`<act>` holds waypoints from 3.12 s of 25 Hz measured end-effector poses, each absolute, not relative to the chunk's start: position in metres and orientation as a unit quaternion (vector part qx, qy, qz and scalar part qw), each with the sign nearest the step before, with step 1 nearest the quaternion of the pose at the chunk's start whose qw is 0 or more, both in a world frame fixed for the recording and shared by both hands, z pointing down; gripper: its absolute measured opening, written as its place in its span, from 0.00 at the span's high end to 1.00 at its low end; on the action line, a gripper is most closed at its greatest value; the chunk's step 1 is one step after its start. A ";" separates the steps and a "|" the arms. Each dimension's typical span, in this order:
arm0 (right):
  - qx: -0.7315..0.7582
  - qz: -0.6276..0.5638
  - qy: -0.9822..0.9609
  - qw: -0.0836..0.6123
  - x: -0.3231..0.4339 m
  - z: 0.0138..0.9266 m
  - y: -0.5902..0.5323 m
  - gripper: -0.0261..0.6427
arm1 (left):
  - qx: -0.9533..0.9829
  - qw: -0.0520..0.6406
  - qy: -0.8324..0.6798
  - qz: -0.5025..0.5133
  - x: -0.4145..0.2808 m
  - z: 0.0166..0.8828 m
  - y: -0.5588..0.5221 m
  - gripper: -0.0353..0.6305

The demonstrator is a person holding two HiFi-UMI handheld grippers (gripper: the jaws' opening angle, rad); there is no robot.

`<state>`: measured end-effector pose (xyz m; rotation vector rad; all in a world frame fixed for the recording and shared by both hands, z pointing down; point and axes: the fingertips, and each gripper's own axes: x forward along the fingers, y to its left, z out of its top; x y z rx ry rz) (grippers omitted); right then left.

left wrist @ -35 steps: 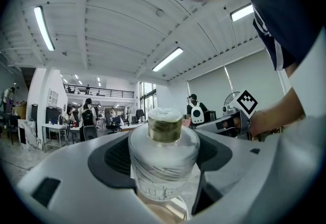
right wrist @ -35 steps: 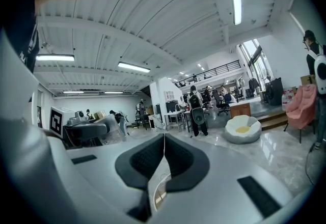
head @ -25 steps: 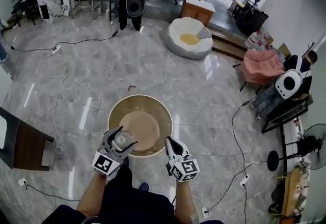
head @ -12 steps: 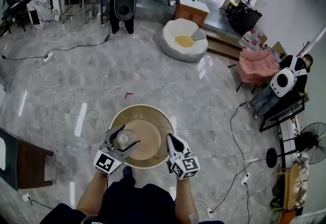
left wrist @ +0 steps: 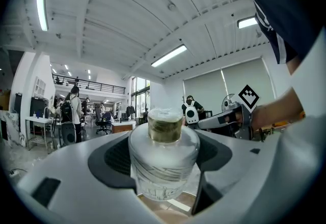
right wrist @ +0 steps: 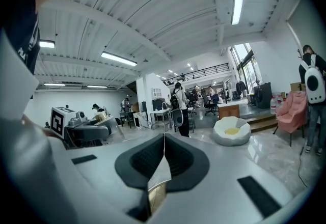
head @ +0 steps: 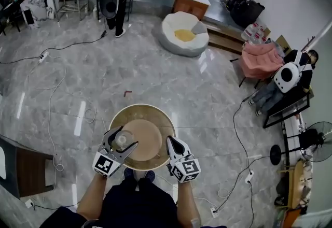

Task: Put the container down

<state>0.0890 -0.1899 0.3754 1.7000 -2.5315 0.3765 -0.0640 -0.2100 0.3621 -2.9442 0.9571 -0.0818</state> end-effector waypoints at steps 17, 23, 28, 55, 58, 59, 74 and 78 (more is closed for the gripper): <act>0.541 0.123 -0.829 0.069 0.122 0.452 -0.235 0.92 | -0.932 -0.027 0.359 -0.046 -0.039 0.446 -0.270 0.43; 0.554 0.122 -0.820 0.071 0.132 0.498 -0.245 0.92 | -0.929 -0.038 0.362 -0.074 -0.040 0.505 -0.292 0.43; 0.552 0.137 -0.819 0.078 0.128 0.554 -0.254 0.92 | -0.925 -0.044 0.371 -0.075 -0.043 0.553 -0.314 0.43; 0.560 0.142 -0.812 0.085 0.118 0.774 -0.220 0.92 | -0.916 -0.058 0.379 -0.114 -0.016 0.832 -0.356 0.43; 0.553 0.141 -0.816 0.087 0.114 0.794 -0.216 0.92 | -0.917 -0.058 0.380 -0.111 -0.010 0.852 -0.355 0.43; 0.555 0.143 -0.815 0.085 0.114 0.800 -0.215 0.92 | -0.918 -0.058 0.377 -0.112 -0.007 0.860 -0.354 0.43; 0.550 0.150 -0.818 0.078 0.118 0.857 -0.203 0.92 | -0.911 -0.073 0.385 -0.132 0.005 0.962 -0.360 0.43; 0.547 0.154 -0.819 0.082 0.118 0.864 -0.199 0.92 | -0.910 -0.076 0.382 -0.144 0.007 0.978 -0.360 0.43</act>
